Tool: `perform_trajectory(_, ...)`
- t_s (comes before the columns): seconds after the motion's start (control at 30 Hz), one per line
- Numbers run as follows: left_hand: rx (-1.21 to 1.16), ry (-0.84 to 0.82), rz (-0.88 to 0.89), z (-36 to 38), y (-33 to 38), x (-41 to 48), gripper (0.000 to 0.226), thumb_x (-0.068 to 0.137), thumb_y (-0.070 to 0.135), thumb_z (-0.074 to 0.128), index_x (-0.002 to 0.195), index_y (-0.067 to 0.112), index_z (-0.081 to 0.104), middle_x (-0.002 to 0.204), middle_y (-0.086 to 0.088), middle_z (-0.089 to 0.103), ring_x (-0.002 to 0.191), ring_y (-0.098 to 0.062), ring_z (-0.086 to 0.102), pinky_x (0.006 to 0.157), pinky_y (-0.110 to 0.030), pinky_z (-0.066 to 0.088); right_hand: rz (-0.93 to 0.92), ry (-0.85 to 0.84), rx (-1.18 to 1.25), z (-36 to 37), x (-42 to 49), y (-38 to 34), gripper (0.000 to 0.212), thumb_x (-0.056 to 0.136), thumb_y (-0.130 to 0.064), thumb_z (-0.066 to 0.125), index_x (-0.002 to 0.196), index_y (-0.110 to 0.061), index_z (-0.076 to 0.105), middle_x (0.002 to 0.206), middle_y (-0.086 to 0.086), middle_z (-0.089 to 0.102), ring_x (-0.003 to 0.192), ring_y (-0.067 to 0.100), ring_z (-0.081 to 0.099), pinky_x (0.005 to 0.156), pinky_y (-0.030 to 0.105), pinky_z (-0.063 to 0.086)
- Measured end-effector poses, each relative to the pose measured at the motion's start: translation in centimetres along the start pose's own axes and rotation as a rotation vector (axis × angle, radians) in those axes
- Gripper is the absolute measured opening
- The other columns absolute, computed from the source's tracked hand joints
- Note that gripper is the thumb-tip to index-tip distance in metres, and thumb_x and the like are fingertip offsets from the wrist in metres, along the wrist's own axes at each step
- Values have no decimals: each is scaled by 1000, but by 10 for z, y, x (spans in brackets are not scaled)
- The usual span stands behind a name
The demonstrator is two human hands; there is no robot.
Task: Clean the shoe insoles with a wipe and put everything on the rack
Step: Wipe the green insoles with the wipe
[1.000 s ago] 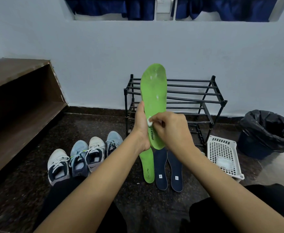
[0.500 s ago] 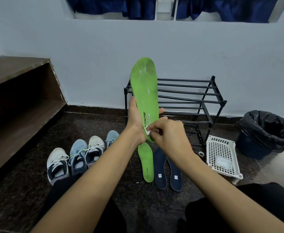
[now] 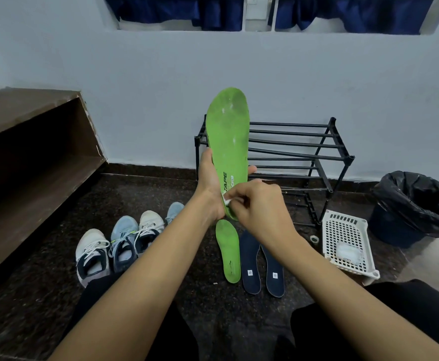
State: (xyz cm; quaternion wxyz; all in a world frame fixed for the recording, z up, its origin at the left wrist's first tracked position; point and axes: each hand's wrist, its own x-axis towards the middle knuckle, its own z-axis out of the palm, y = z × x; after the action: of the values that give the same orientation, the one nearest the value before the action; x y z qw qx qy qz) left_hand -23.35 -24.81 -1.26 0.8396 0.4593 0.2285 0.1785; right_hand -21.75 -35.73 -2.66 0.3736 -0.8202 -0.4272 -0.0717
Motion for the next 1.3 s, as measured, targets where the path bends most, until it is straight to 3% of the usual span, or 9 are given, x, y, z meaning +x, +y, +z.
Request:
perform_trajectory(0.13,-24,6,-15,-3,0,1,62,99,54,26,92,7,66,72,-16,71,63,-30,69,71,-35,53,33,-10,40,1,1,2,23,78,-9,62,86,-26,75,80,2,70,72,16,62,70,22,46)
perform_trajectory(0.23,-55,21,-47,-1,-1,1,66,96,60,28,91,7,68,81,-19,71,69,-29,68,78,-36,52,7,78,111,2,7,-2,22,75,-5,64,84,-21,76,74,-2,71,69,13,62,69,19,45)
perform_trajectory(0.33,-21,28,-99,6,-10,-5,61,94,61,31,82,14,68,78,-9,67,68,-23,64,65,-29,51,1,173,126,-3,19,-1,22,75,-3,65,84,-18,77,79,-2,73,72,12,64,69,15,42)
perform_trajectory(0.47,-17,-3,-125,14,-20,-12,57,96,58,32,79,16,66,75,-5,68,69,-21,64,64,-27,50,31,202,158,-9,24,2,21,78,-4,64,87,-19,76,82,-3,72,70,5,60,67,7,40)
perform_trajectory(0.63,-15,27,-123,2,-9,-7,64,96,57,30,76,11,70,73,-11,69,64,-24,65,64,-29,50,-6,135,109,-1,10,-3,23,76,0,63,86,-16,76,82,1,73,74,17,64,71,18,43)
perform_trajectory(0.77,-31,10,-112,-5,1,-4,68,96,56,27,87,5,70,87,-24,72,75,-32,66,68,-32,52,-17,96,143,6,5,-6,23,77,-2,63,86,-18,76,81,2,73,72,18,66,72,24,48)
perform_trajectory(0.87,-55,21,-113,-3,-4,-4,68,96,58,30,80,7,72,82,-17,71,73,-28,66,69,-32,51,-46,146,135,4,6,-4,23,73,1,63,82,-16,76,77,2,72,70,17,64,69,17,43)
perform_trajectory(1.03,-20,-4,-109,13,-22,-15,56,98,54,31,80,15,67,74,-5,68,67,-19,65,62,-25,52,-25,211,110,-7,22,4,21,75,-2,63,83,-18,76,82,0,73,74,17,66,72,23,46)
perform_trajectory(1.3,0,20,-98,2,-5,-7,61,98,53,30,85,9,70,77,-13,71,75,-27,65,66,-30,51,-62,129,67,2,9,-3,23,77,0,61,85,-16,75,86,5,71,78,27,64,75,34,51)
